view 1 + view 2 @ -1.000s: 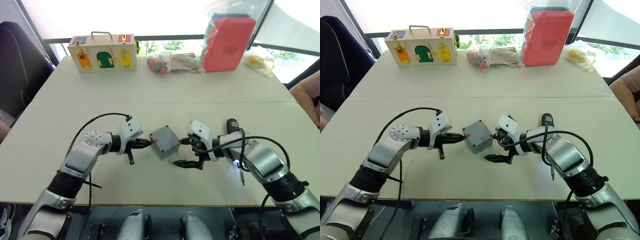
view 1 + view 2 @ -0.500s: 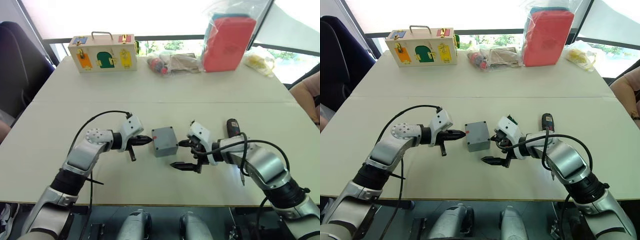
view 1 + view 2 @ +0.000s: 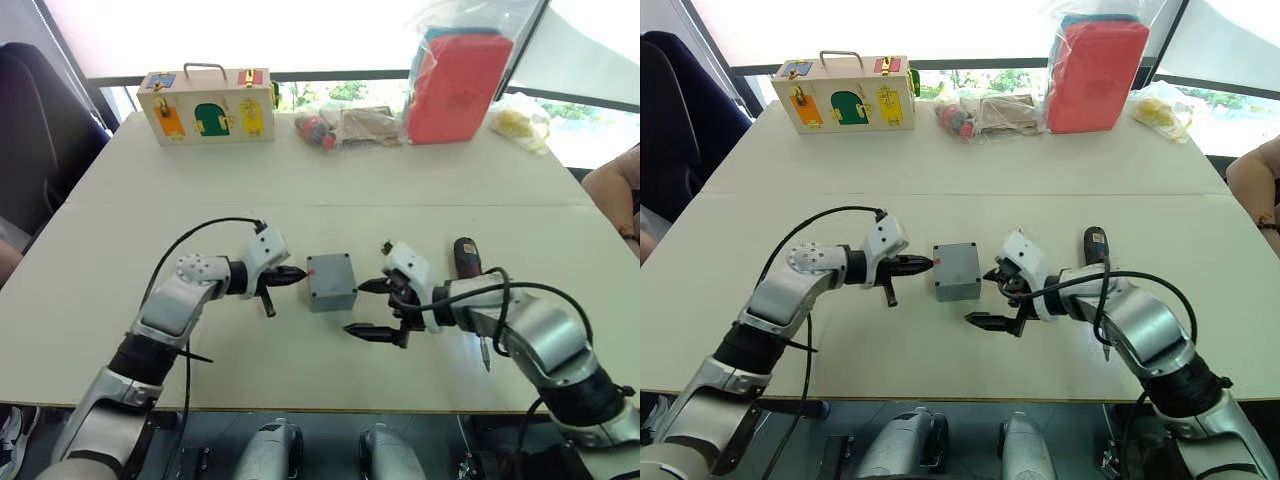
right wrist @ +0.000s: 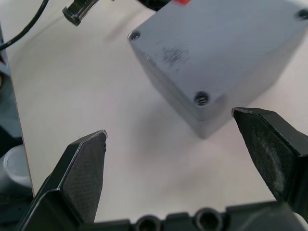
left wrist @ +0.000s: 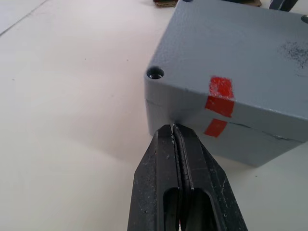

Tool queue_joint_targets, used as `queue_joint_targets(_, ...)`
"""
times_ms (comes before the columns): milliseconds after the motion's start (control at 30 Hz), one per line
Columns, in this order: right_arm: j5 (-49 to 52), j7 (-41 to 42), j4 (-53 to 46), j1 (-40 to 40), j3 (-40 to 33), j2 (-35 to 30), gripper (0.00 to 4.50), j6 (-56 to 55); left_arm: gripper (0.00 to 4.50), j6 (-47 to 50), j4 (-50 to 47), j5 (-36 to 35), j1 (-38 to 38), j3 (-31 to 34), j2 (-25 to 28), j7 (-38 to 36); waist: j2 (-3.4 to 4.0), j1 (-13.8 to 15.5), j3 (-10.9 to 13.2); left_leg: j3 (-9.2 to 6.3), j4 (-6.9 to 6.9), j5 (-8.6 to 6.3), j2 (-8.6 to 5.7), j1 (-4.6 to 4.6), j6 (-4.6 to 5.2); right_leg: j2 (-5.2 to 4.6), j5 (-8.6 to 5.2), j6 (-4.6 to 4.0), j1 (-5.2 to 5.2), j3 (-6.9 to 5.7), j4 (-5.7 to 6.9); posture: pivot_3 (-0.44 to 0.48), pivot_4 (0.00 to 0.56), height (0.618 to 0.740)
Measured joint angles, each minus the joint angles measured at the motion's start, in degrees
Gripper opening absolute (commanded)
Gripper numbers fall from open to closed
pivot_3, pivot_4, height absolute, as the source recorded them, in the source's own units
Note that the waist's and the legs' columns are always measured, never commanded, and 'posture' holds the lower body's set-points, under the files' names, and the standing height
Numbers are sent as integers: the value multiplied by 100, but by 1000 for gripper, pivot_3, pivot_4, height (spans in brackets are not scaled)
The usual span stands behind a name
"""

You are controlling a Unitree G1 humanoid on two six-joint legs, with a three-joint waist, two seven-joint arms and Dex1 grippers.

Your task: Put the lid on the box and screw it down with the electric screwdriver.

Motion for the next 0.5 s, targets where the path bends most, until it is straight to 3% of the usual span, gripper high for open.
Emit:
queue_joint_targets(133,259,-253,-88,316,-1313,-172,4494,241,0,501,-603,-528,18,481,470,-341,0,-2,0,-1,-2,0,4,0,-1,1,0,0,-1,2,0,0,150,740)
queue_joint_targets(233,140,-553,188,524,-1628,-147,4494,56,0,1038,-1267,-1203,19,719,723,-760,-2,2,-2,-1,-2,1,4,6,-2,0,0,0,7,6,-1,0,150,740)
queue_joint_targets(367,-114,-763,780,716,-1541,20,3320,-340,0,1308,-1827,-1595,16,671,868,-1066,-2,-5,-2,1,-2,1,2,18,-2,3,0,-1,17,6,-1,0,150,740)
queue_joint_targets(433,-215,-797,982,706,-1440,68,2484,-589,0,1344,-1833,-1597,9,603,880,-1079,-2,-8,-2,2,-4,1,4,33,-1,7,-1,-1,30,6,-2,0,150,740)
queue_joint_targets(467,-266,-813,1086,695,-1404,109,2313,-694,0,1345,-1823,-1596,5,552,879,-1076,-2,-10,-2,2,-6,0,4,49,0,9,-1,-1,46,5,-7,0,150,740)
queue_joint_targets(500,-303,-823,1197,680,-1357,152,1782,-793,0,1345,-1821,-1594,3,518,879,-1073,-2,-10,-2,2,-6,-1,4,57,2,9,-2,-1,55,5,-10,0,150,740)
